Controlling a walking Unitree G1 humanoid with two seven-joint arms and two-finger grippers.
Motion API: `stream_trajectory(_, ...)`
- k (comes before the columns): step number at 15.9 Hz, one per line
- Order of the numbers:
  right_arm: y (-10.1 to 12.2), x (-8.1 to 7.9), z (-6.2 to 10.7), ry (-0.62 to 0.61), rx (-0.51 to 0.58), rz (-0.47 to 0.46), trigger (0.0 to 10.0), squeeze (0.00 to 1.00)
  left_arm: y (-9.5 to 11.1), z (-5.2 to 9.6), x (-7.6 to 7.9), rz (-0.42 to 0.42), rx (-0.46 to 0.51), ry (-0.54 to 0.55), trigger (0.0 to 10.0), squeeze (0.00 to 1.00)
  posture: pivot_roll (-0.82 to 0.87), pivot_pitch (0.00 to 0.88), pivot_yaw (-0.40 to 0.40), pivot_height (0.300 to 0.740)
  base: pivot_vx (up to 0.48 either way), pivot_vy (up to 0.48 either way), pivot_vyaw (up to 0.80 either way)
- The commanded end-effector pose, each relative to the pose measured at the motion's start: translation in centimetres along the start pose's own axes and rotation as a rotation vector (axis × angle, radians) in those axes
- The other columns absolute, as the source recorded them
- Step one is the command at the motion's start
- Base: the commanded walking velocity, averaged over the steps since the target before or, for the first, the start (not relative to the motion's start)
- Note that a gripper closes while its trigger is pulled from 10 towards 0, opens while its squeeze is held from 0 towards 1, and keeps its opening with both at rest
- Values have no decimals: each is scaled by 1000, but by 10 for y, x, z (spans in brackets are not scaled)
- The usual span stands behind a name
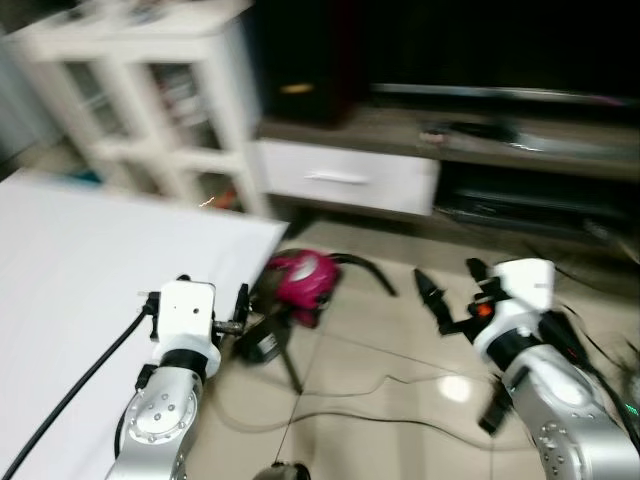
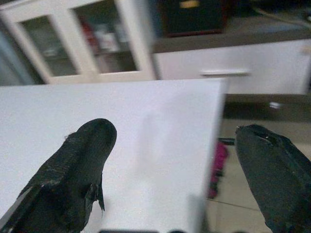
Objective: Setting the table
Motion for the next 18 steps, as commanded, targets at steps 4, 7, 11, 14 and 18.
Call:
stream_trajectory(4,8,-13,-20,27,29,72,10000,0,22,-6,-12,-69,80,50,10000,0,-143,0,103,740,0,0,800)
stream_trajectory(7,19,-19,-32,86,26,114,10000,0,40,-7,-31,-71,109,122,10000,0,-117,0,77,740,0,0,800)
stream_trajectory(11,10,-23,-31,108,-21,96,10000,0,37,2,-30,-69,78,112,10000,0,-106,0,66,740,0,0,800)
stream_trajectory(14,6,-26,-35,119,-34,85,10000,0,37,4,-29,-70,72,104,10000,0,-97,0,66,740,0,99,800)
stream_trajectory(18,2,-26,-36,123,-45,78,10000,0,35,7,-30,-86,58,109,10000,0,-83,0,67,740,0,380,800)
Point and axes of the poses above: a point about 5 cm out from each wrist's last joint towards the gripper, its own z axis pointing back from the gripper into the wrist, its own y axis along the axis of the wrist's last joint, x = y × z, the point moved 1 cm from there along -z, pointing out of the wrist towards the gripper, and after that the axes turned 3 degrees about -z, right-handed, at the moved point
